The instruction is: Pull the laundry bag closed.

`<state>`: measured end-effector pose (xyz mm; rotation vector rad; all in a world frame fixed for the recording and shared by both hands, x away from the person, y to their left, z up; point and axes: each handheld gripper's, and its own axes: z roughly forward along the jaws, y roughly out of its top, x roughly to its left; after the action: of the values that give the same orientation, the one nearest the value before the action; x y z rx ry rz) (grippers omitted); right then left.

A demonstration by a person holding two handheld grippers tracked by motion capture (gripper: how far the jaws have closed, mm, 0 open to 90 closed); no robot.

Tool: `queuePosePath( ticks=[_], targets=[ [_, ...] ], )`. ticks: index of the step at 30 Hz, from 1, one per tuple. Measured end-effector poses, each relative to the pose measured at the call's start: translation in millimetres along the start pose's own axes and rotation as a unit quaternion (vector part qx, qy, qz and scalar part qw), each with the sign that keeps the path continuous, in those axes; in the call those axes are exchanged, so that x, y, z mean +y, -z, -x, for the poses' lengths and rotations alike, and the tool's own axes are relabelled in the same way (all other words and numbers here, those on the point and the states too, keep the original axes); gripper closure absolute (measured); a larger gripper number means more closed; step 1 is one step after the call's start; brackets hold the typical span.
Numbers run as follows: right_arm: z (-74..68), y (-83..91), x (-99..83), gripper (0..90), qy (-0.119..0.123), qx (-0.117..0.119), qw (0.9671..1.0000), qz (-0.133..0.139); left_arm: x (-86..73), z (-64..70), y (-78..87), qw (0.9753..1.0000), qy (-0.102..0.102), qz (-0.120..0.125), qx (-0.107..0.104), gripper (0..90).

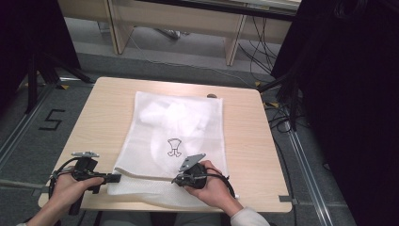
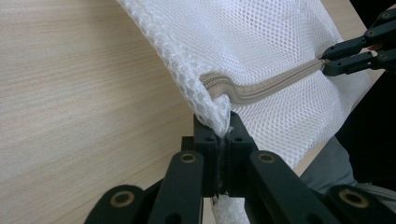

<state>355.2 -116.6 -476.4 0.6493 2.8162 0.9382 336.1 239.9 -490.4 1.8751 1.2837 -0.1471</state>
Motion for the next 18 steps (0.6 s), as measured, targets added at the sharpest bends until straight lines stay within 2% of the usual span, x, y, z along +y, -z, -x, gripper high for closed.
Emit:
queuePosePath(
  ticks=[4,18],
  targets=[
    [0.0,1.9,-0.5,82.8,-0.002,-0.002,1.0000,-0.007,-0.1,0.0,0.2,1.0000,0.000,0.000,0.000,86.1],
    [2.3,5.4,-5.9,82.8,-0.007,-0.002,1.0000,0.002,0.0,0.1,0.0,1.0000,0.001,0.001,-0.002,86.1]
  ],
)
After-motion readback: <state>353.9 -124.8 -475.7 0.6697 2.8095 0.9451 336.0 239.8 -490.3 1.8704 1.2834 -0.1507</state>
